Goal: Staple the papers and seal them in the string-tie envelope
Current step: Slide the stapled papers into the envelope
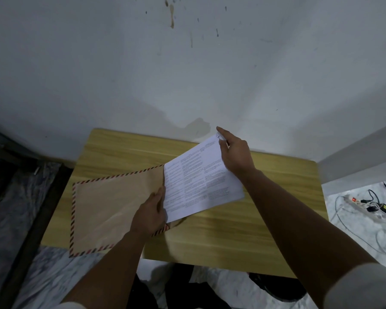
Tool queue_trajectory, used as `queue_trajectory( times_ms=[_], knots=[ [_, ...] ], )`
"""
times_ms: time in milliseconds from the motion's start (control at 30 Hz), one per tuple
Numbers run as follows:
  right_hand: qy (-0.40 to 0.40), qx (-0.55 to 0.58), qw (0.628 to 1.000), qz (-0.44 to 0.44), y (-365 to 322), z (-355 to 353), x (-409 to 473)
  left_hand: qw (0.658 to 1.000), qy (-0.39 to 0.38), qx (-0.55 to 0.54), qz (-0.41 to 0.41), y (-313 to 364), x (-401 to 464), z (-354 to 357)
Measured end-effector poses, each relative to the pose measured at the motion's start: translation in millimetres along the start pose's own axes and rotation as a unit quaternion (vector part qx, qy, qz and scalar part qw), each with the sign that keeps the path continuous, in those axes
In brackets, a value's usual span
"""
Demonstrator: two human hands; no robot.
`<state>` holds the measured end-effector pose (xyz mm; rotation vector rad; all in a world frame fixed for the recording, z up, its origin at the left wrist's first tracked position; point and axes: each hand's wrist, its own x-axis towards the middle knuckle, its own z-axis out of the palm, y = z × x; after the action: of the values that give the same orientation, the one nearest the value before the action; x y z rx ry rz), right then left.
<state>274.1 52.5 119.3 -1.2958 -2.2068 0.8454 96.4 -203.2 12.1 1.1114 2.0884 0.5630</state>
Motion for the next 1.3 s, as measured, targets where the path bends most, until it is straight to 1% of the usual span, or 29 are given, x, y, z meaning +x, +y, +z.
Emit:
queue_trajectory(
  times_ms=[67, 267, 367, 433, 500, 533, 600, 667, 700, 767, 833, 933, 1000, 1100, 1200, 1300],
  knots=[
    [-0.004, 0.017, 1.0, 0.009, -1, 9, -9, 1.0, 0.009, 0.004, 0.005, 2, 1, 4],
    [0.02, 0.053, 0.997, 0.051, 1, 50, -47, 1.0, 0.007, 0.011, 0.006, 2, 1, 8],
    [-0.037, 0.069, 0.995, 0.069, 2, 54, -55, 0.999, -0.003, 0.045, -0.006, -2, 1, 8],
    [-0.092, 0.077, 0.988, 0.098, 7, 49, -54, 0.997, 0.013, 0.069, -0.011, -5, 1, 10],
    [-0.118, 0.077, 0.984, 0.113, 12, 43, -52, 0.995, 0.028, 0.096, -0.027, -5, 3, 11],
    [-0.114, 0.064, 0.984, 0.118, 15, 41, -53, 0.993, 0.029, 0.104, -0.038, -2, 3, 11],
    [-0.074, 0.026, 0.988, 0.131, 20, 37, -54, 0.989, 0.026, 0.132, -0.054, 6, 3, 10],
    [-0.032, 0.033, 0.987, 0.152, 22, 36, -58, 0.982, 0.029, 0.177, -0.059, 13, 2, 8],
    [-0.035, 0.046, 0.987, 0.148, 22, 37, -61, 0.979, 0.033, 0.193, -0.061, 14, 2, 7],
    [-0.076, 0.048, 0.989, 0.113, 20, 40, -69, 0.975, 0.042, 0.206, -0.069, 15, 5, 5],
    [-0.111, 0.051, 0.987, 0.102, 16, 43, -74, 0.973, 0.048, 0.211, -0.076, 16, 5, 1],
    [-0.094, 0.073, 0.989, 0.092, 5, 39, -69, 0.974, 0.057, 0.207, -0.072, 24, 5, -8],
    [-0.084, 0.086, 0.991, 0.061, -6, 33, -63, 0.976, 0.072, 0.2, -0.055, 35, 4, -13],
    [-0.111, 0.072, 0.99, 0.038, -24, 25, -49, 0.976, 0.089, 0.197, -0.041, 55, 5, -20],
    [-0.116, 0.054, 0.991, 0.05, -38, 26, -40, 0.974, 0.1, 0.201, 0.0, 78, 4, -26],
    [-0.125, 0.043, 0.99, 0.051, -48, 32, -41, 0.976, 0.113, 0.182, 0.03, 89, 6, -31]
  ],
)
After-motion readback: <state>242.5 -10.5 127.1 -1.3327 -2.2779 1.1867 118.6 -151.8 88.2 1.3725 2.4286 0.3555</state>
